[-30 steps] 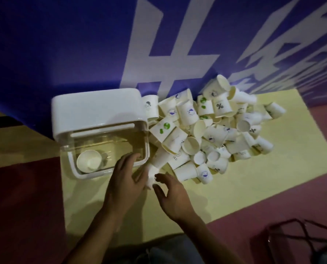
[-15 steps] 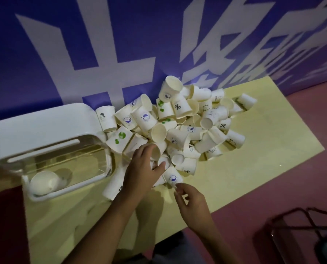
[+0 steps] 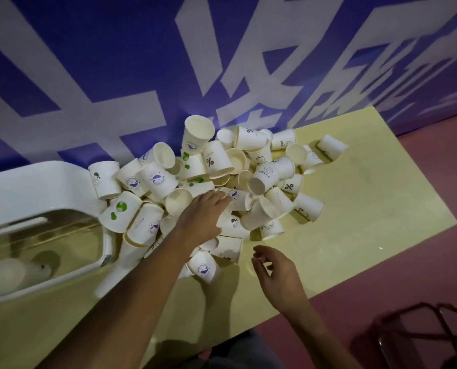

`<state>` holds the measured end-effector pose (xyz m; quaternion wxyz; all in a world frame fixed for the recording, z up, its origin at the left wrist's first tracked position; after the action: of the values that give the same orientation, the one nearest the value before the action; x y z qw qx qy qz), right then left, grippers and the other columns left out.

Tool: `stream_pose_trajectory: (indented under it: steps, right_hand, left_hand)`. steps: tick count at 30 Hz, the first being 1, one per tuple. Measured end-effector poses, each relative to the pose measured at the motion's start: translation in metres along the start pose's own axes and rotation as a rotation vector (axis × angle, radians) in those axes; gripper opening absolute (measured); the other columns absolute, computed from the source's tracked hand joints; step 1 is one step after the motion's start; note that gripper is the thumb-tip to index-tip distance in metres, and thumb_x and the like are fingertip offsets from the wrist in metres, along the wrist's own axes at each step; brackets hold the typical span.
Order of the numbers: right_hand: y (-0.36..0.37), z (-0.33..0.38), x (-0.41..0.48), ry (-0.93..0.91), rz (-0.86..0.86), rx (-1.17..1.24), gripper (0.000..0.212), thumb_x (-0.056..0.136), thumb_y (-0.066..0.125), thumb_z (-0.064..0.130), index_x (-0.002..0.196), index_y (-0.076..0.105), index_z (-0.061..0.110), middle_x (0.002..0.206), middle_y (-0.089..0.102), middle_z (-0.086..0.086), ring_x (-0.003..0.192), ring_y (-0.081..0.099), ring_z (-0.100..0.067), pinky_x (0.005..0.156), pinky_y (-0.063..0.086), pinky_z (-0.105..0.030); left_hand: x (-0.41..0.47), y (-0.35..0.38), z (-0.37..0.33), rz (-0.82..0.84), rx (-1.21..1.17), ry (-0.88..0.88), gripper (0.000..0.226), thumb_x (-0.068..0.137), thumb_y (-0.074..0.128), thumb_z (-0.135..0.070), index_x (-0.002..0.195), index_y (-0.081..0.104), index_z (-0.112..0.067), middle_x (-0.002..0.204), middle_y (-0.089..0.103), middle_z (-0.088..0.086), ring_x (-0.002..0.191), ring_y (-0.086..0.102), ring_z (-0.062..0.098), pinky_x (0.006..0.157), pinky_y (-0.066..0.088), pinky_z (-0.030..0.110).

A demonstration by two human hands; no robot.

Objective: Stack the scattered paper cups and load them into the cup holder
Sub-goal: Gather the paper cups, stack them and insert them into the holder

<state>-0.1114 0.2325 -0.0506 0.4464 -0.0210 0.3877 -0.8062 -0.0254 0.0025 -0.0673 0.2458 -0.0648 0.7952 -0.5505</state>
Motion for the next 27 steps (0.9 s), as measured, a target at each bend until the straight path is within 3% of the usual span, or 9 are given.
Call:
stream_pose_trajectory:
  steps: [5, 10, 13, 14, 16, 18, 21, 23, 27]
  right_hand:
    - [-0.022, -0.014, 0.022, 0.016, 0.001, -0.008, 0.026, 0.1, 0.062, 0.026, 0.125, 0.067, 0.022, 0.106, 0.068, 0.016, 0.098, 0.059, 0.005, 0.076, 0.042, -0.003]
    - [-0.057, 0.001, 0.075, 0.082, -0.177, 0.12, 0.027, 0.096, 0.068, 0.03, 0.12, 0.069, 0.017, 0.1, 0.07, 0.012, 0.087, 0.064, 0.004, 0.07, 0.043, -0.005]
    - [-0.068, 0.014, 0.131, 0.363, -0.22, 0.34, 0.058, 0.085, 0.069, 0.061, 0.118, 0.068, 0.013, 0.099, 0.071, 0.006, 0.09, 0.068, -0.015, 0.084, 0.056, -0.028]
    - [-0.069, 0.017, 0.149, 0.479, -0.186, 0.434, 0.068, 0.08, 0.068, 0.07, 0.112, 0.068, 0.01, 0.098, 0.071, 0.002, 0.089, 0.068, -0.021, 0.084, 0.057, -0.037]
    - [-0.07, 0.026, 0.178, 0.674, -0.083, 0.557, 0.072, 0.076, 0.067, 0.076, 0.097, 0.065, 0.007, 0.096, 0.069, -0.005, 0.082, 0.065, -0.025, 0.074, 0.053, -0.038]
    - [-0.067, 0.033, 0.197, 0.737, -0.002, 0.595, 0.068, 0.076, 0.068, 0.077, 0.096, 0.062, 0.012, 0.1, 0.069, -0.008, 0.08, 0.063, -0.022, 0.067, 0.05, -0.032]
    - [-0.057, 0.043, 0.206, 0.758, 0.105, 0.628, 0.062, 0.081, 0.07, 0.07, 0.104, 0.065, 0.013, 0.077, 0.058, -0.002, 0.059, 0.048, -0.013, 0.054, 0.04, -0.024]
    - [-0.049, 0.043, 0.209, 0.805, 0.122, 0.625, 0.054, 0.083, 0.071, 0.066, 0.097, 0.065, 0.014, 0.071, 0.051, -0.002, 0.055, 0.042, -0.012, 0.053, 0.036, -0.024]
    - [-0.042, 0.039, 0.209, 0.831, 0.049, 0.637, 0.05, 0.085, 0.072, 0.055, 0.113, 0.062, 0.014, 0.096, 0.066, -0.004, 0.07, 0.058, -0.016, 0.056, 0.041, -0.027]
  left_hand:
    - [0.012, -0.007, -0.002, 0.029, 0.081, 0.074, 0.08, 0.092, 0.07, -0.039, 0.158, 0.029, -0.023, 0.16, 0.036, -0.003, 0.146, 0.033, 0.019, 0.12, 0.026, 0.034]
    - [-0.017, -0.04, -0.004, -0.223, -0.286, -0.053, 0.081, 0.079, 0.081, -0.053, 0.147, 0.045, -0.03, 0.147, 0.053, -0.006, 0.133, 0.048, 0.015, 0.109, 0.044, 0.039]
    - [-0.046, -0.057, -0.014, -0.388, -0.634, -0.244, 0.082, 0.069, 0.087, -0.058, 0.138, 0.047, -0.037, 0.136, 0.058, -0.014, 0.123, 0.054, 0.009, 0.096, 0.048, 0.033]
    - [-0.053, -0.059, -0.018, -0.419, -0.724, -0.289, 0.081, 0.067, 0.089, -0.058, 0.134, 0.049, -0.038, 0.131, 0.06, -0.017, 0.119, 0.055, 0.006, 0.094, 0.048, 0.029]
    - [-0.064, -0.056, -0.026, -0.457, -0.822, -0.347, 0.078, 0.064, 0.09, -0.057, 0.129, 0.051, -0.039, 0.124, 0.062, -0.021, 0.114, 0.058, 0.002, 0.089, 0.049, 0.023]
    - [-0.071, -0.048, -0.031, -0.461, -0.897, -0.385, 0.073, 0.062, 0.091, -0.053, 0.124, 0.053, -0.041, 0.121, 0.064, -0.024, 0.113, 0.06, 0.0, 0.088, 0.053, 0.021]
    - [-0.079, -0.033, -0.033, -0.457, -0.993, -0.441, 0.071, 0.063, 0.095, -0.043, 0.122, 0.055, -0.042, 0.118, 0.065, -0.025, 0.111, 0.063, 0.0, 0.089, 0.06, 0.036]
    - [-0.083, -0.027, -0.032, -0.462, -0.988, -0.466, 0.071, 0.063, 0.095, -0.042, 0.122, 0.055, -0.043, 0.119, 0.064, -0.028, 0.111, 0.061, -0.005, 0.088, 0.061, 0.036]
    - [-0.09, -0.027, -0.03, -0.475, -0.967, -0.472, 0.073, 0.064, 0.094, -0.046, 0.124, 0.054, -0.044, 0.122, 0.063, -0.026, 0.111, 0.06, -0.006, 0.089, 0.06, 0.032]
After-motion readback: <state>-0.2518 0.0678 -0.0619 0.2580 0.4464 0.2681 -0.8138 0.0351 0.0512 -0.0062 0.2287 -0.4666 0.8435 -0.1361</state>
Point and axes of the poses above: each hand's wrist, its own x-axis towards the middle knuckle, its own y-axis out of the palm, z = x × y, the point moved 2 cm from there along x, towards the middle knuckle
